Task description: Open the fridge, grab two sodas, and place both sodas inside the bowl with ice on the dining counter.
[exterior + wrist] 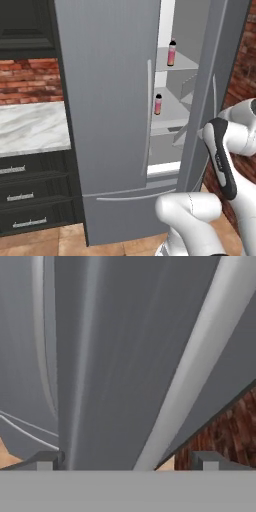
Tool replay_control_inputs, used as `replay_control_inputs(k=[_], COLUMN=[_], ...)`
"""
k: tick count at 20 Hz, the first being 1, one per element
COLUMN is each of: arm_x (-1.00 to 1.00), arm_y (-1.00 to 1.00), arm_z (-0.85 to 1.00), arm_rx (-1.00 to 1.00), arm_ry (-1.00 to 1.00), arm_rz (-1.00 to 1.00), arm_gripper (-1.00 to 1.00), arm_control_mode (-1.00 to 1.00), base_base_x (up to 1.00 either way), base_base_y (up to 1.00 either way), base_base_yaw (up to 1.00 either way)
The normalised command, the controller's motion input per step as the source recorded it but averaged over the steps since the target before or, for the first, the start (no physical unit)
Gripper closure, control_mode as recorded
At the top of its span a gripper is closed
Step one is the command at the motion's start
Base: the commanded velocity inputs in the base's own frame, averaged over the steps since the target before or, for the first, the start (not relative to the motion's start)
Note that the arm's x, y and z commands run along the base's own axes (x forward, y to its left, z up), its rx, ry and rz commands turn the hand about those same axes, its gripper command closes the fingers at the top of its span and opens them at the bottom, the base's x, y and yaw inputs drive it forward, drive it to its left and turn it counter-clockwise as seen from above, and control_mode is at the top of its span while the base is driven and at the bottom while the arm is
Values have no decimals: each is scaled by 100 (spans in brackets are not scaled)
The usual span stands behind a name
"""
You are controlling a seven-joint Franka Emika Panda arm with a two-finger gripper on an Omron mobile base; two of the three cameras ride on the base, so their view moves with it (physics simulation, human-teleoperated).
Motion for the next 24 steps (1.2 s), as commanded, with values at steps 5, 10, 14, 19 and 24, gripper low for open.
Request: replay_control_inputs(k=[5, 10, 14, 19, 24], arm_x=[-3, -13, -77, -82, -51], arm_y=[-20, -15, 1, 28, 64], arm_z=[0, 12, 66, 82, 76], arm_rx=[1, 5, 2, -1, -8], arm_ry=[-1, 0, -8, -12, -10], arm_rz=[0, 0, 0, 0, 0], arm_gripper=[-100, -100, -100, -100, -100], arm_control_mode=[-100, -100, -100, -100, -100], base_base_x=[0, 0, 0, 0, 0], base_base_y=[0, 0, 0, 0, 0], base_base_yaw=[0, 0, 0, 0, 0])
